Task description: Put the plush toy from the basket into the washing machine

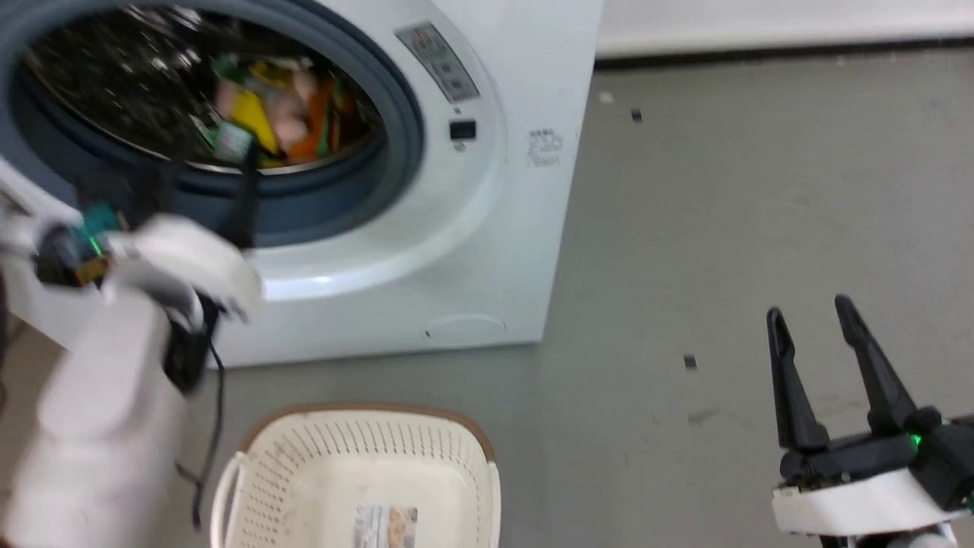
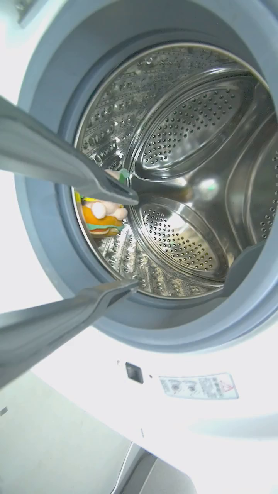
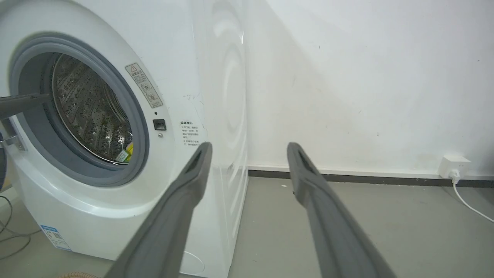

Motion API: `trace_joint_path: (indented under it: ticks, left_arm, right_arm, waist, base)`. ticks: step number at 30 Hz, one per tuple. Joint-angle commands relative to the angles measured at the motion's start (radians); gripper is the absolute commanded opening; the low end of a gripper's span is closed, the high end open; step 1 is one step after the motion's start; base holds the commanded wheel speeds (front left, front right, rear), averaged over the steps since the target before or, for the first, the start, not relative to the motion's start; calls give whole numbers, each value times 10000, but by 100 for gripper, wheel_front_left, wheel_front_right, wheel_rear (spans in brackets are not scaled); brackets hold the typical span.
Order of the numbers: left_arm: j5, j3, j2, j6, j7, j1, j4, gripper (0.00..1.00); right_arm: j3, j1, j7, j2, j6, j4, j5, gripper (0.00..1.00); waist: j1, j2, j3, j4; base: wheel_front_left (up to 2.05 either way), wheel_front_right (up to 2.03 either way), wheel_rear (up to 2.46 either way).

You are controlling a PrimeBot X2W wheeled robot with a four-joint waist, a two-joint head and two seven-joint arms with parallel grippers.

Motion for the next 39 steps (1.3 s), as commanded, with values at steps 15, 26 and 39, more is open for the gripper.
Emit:
trace_joint_path:
  ticks: [15,26,39]
  left_arm:
    - [361,732,-800,1545,-76,6208,-4358,100]
    - [1413,1615,-2081,1825,-77,8376,-5852,100]
    - [1870,1970,-2443,1465,80,8530,-5880,0]
  right_arm:
    - [84,1231,-44,1,-7,-161,153,100]
    - [147,1495,-44,1,-7,-149,230,100]
    - [169,1354,93,0,0,-86,156,0]
  waist:
    - [2,-1,-1950,735]
    - [2,-1,-2076,878]
    - [2,-1,-2093,897]
  base:
    - [0,0,0]
    - [0,0,0]
    - [0,0,0]
